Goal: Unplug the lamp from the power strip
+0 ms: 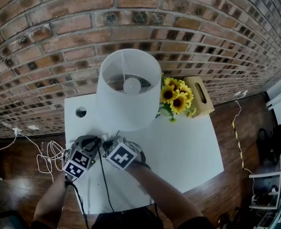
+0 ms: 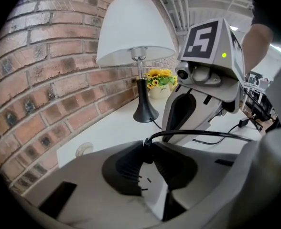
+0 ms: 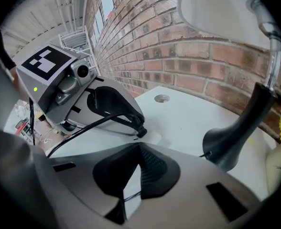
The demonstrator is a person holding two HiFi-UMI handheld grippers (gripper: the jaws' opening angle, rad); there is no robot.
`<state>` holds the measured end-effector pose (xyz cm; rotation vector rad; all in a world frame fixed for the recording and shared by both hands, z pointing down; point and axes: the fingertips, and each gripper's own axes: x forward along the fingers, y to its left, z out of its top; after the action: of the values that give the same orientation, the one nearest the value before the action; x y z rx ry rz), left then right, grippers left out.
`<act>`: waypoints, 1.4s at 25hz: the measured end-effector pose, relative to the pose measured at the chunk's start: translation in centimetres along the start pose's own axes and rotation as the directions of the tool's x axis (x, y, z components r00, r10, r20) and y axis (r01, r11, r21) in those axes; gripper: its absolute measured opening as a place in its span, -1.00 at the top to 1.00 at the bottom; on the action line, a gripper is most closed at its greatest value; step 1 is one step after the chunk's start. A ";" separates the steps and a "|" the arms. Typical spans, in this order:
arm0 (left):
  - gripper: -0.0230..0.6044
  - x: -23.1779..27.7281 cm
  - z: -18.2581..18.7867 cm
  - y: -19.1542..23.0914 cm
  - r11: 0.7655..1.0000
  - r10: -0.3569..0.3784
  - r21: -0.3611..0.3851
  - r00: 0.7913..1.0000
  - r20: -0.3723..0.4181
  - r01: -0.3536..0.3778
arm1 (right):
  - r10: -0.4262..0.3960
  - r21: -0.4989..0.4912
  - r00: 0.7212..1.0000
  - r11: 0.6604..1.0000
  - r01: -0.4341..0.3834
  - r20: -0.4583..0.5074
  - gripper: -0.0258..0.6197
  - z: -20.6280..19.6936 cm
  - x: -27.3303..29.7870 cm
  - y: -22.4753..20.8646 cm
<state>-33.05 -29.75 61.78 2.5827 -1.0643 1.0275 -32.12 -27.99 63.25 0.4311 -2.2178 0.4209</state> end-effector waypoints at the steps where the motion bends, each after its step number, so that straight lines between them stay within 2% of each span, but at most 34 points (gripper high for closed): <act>1: 0.64 0.0 0.3 0.0 1.000 -0.001 -0.007 1.000 0.007 0.001 | 0.001 -0.003 1.000 1.000 -0.001 -0.005 0.91 0.1 0.2 0.1; 6: 0.64 0.0 0.0 0.4 0.999 0.038 -0.030 0.999 -0.001 -0.038 | -0.006 0.015 0.999 1.000 0.006 -0.033 0.91 0.6 0.3 -0.1; 11: 0.64 -0.1 0.2 0.7 0.998 0.053 -0.024 0.998 0.018 -0.052 | -0.051 0.055 0.998 0.997 0.053 -0.035 0.91 0.3 0.1 -1.0; 15: 0.64 -0.2 0.3 0.6 0.998 0.062 -0.016 0.998 0.021 -0.062 | -0.023 0.109 0.998 0.994 0.029 -0.050 0.91 0.2 0.3 -0.9; 18: 0.64 -0.1 0.4 0.6 0.998 0.055 -0.009 0.998 0.014 -0.054 | -0.023 0.113 0.998 0.993 0.030 -0.059 0.91 0.0 0.2 -0.9; 22: 0.64 -0.1 0.7 0.8 0.997 0.040 -0.071 0.999 0.033 -0.038 | -0.026 0.117 0.998 0.993 0.031 -0.050 0.91 0.2 0.3 -0.9; 30: 0.64 -0.1 0.5 1.0 0.993 0.032 -0.113 0.998 0.056 -0.026 | -0.031 0.126 0.998 0.991 0.039 -0.061 0.91 0.2 0.3 -1.1; 35: 0.64 -0.2 0.6 1.0 0.998 0.025 -0.057 0.999 0.045 -0.023 | -0.038 0.126 0.997 0.991 0.047 -0.072 0.91 0.3 0.4 -1.2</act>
<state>-33.48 -30.58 61.08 2.5667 -1.1212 0.9339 -32.03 -29.23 63.51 0.5231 -2.1175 0.5495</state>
